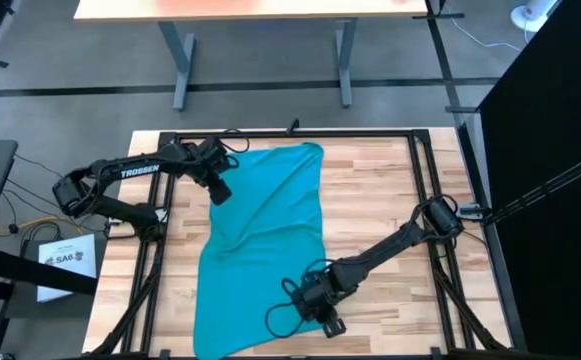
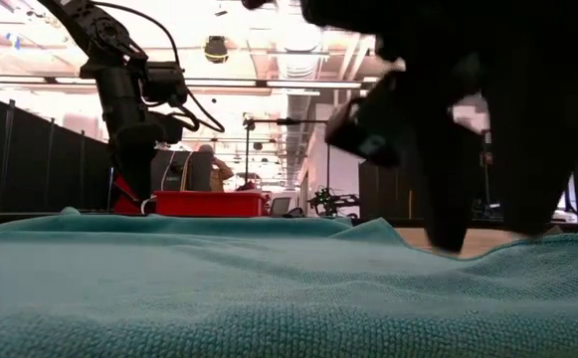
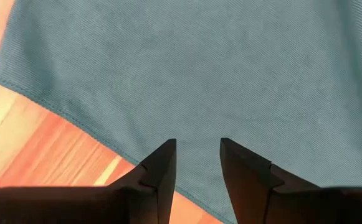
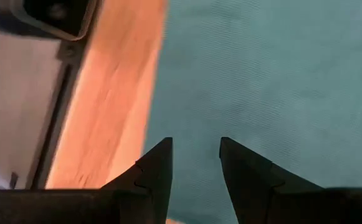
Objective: Roll towel
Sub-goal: Roll the blue towel
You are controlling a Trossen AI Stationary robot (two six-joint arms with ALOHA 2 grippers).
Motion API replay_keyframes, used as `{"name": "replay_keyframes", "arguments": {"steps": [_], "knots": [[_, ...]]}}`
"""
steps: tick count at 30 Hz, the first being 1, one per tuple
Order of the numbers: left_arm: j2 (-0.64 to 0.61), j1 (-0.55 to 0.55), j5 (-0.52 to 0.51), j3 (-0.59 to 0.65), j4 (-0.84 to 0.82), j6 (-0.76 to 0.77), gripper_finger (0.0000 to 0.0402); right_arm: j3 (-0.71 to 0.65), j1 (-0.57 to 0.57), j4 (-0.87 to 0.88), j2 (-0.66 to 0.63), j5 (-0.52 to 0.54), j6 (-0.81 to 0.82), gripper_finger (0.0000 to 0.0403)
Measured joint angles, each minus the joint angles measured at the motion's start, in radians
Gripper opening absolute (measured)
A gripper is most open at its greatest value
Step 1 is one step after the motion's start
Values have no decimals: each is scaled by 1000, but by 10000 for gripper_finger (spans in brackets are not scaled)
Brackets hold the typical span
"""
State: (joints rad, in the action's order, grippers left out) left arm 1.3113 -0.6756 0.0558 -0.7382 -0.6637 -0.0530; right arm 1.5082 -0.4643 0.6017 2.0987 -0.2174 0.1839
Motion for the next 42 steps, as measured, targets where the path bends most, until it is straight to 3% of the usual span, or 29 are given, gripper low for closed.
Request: {"name": "replay_keyframes", "arguments": {"steps": [8, 14, 22, 42], "knots": [[0, -58, -3, -1, 84, -27, 109, -43, -13, -124, 1, 62, 152, 122], [90, -104, 146, 4, 118, -54, 109, -43, -11, -178, 1, 83, 243, 122], [244, -105, 143, 1, 230, -97, 109, -43, -17, -190, 1, 84, 313, 122], [275, -190, 126, -2, 246, -155, 108, -133, -97, -273, -3, 122, 447, 122]]}}
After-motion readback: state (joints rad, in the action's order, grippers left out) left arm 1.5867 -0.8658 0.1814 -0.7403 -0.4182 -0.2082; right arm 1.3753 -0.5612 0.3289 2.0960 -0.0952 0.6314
